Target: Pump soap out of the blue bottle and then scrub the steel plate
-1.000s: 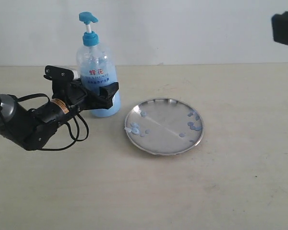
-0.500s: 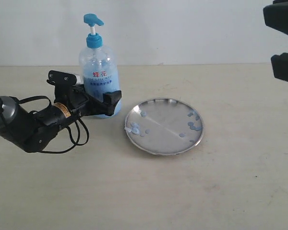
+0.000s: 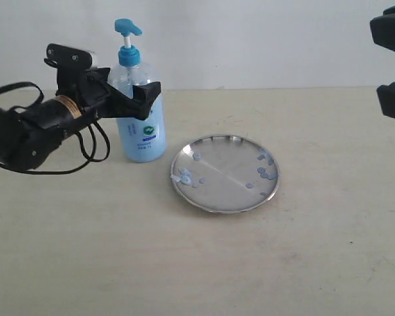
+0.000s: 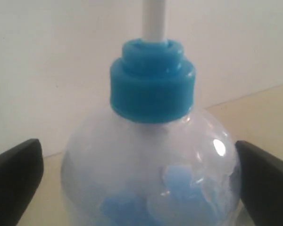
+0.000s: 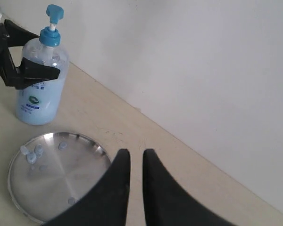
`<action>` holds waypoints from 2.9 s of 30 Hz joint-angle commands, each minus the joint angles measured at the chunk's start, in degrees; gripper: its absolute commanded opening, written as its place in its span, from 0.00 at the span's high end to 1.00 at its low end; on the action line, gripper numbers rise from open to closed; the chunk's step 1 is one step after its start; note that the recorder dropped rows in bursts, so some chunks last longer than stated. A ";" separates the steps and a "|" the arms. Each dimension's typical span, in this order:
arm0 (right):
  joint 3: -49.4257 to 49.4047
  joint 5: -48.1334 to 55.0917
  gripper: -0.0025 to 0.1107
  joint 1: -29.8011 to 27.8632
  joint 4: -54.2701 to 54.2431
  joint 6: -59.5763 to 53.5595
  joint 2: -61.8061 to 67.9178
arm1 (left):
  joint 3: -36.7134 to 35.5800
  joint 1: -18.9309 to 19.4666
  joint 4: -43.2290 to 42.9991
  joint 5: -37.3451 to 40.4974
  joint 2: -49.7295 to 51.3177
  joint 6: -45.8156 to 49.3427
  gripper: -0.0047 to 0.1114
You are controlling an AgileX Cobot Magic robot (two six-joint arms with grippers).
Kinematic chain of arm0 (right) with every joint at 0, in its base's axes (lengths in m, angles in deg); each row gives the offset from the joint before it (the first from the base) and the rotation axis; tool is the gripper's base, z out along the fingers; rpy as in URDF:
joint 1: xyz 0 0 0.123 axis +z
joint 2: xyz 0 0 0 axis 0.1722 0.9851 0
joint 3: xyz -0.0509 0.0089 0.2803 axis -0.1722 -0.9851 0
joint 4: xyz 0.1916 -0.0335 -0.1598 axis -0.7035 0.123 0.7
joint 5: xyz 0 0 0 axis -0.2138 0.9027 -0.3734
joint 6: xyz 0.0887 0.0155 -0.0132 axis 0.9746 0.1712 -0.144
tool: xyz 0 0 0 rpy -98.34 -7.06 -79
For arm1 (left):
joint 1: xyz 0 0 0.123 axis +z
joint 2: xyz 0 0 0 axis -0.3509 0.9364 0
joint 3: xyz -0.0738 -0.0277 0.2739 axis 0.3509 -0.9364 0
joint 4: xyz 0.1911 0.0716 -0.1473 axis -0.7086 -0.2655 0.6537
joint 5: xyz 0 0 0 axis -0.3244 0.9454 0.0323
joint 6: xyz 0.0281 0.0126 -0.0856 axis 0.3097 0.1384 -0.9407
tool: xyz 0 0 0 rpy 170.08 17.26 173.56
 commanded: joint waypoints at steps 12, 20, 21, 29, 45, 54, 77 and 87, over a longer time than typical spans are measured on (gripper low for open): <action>-0.17 -0.65 0.98 0.02 2.26 1.20 0.05 | -1.98 -0.17 -0.10 39.09 -27.03 1.20 0.02; -0.17 -0.65 0.98 0.02 2.26 3.15 0.05 | -1.98 -0.17 -0.28 64.16 -45.83 1.36 0.02; -0.17 -0.65 0.98 0.02 2.26 3.52 0.05 | -1.98 -0.17 -0.28 68.13 -47.96 1.36 0.02; -0.17 0.24 0.98 0.02 -0.20 12.67 0.05 | -5.97 -0.17 2.78 93.16 -66.13 5.95 0.22; -0.17 0.12 0.98 0.02 -1.38 13.24 0.05 | -26.52 -0.17 47.03 74.56 -76.48 16.71 0.87; -0.17 0.12 0.98 0.02 -1.38 12.09 0.05 | -27.79 -0.17 40.79 51.78 -96.45 32.42 0.92; 17.88 -3.54 0.98 0.02 -4.39 13.13 50.99 | -56.45 -0.17 37.46 58.79 -104.11 30.84 0.92; 53.81 26.49 0.98 0.02 -29.79 -10.34 76.39 | -56.57 -0.17 37.02 55.98 -104.11 31.52 0.92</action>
